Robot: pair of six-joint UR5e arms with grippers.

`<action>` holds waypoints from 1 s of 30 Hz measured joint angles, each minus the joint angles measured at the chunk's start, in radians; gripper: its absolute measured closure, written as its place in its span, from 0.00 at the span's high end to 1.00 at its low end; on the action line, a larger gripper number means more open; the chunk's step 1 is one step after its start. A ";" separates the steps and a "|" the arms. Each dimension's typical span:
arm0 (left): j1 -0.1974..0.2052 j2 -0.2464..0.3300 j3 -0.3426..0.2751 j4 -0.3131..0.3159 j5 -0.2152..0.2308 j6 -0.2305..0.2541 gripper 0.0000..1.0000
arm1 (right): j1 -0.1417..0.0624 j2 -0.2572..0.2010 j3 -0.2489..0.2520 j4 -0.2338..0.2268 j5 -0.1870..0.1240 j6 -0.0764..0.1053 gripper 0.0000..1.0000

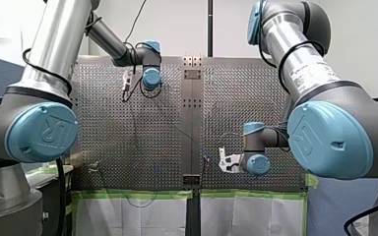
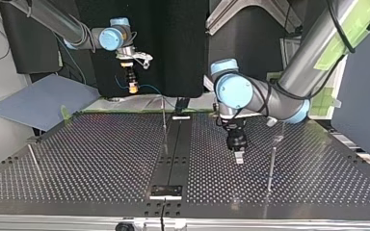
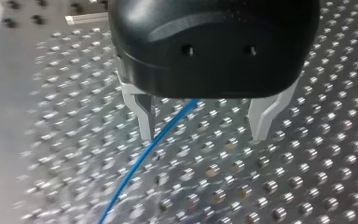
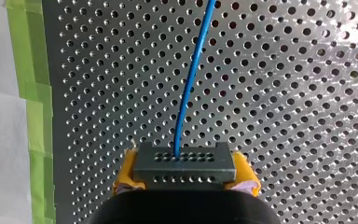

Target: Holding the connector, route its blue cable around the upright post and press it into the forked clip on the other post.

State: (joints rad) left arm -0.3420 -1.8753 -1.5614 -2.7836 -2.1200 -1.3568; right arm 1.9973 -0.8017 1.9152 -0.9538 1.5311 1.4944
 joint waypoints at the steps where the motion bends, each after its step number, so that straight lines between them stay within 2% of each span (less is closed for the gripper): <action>1: -0.002 -0.007 0.002 -0.001 -0.001 0.002 1.00 | 0.000 0.000 0.000 0.000 0.000 0.000 0.00; 6: -0.010 -0.050 0.009 -0.009 -0.003 0.003 1.00 | -0.003 0.000 -0.001 -0.002 -0.001 0.006 0.00; 14: -0.022 -0.072 0.009 -0.019 -0.002 0.001 1.00 | -0.007 0.000 -0.001 -0.003 -0.002 0.010 0.00; 19: -0.040 -0.109 0.009 -0.022 -0.009 0.001 1.00 | -0.007 0.000 -0.001 -0.004 -0.002 0.011 0.00; 30: -0.083 -0.215 0.010 0.034 -0.015 0.004 1.00 | -0.007 0.000 -0.001 -0.001 -0.002 0.011 0.00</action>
State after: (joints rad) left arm -0.4252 -2.0900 -1.5518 -2.7492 -2.1350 -1.3523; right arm 1.9904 -0.8016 1.9139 -0.9544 1.5296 1.5051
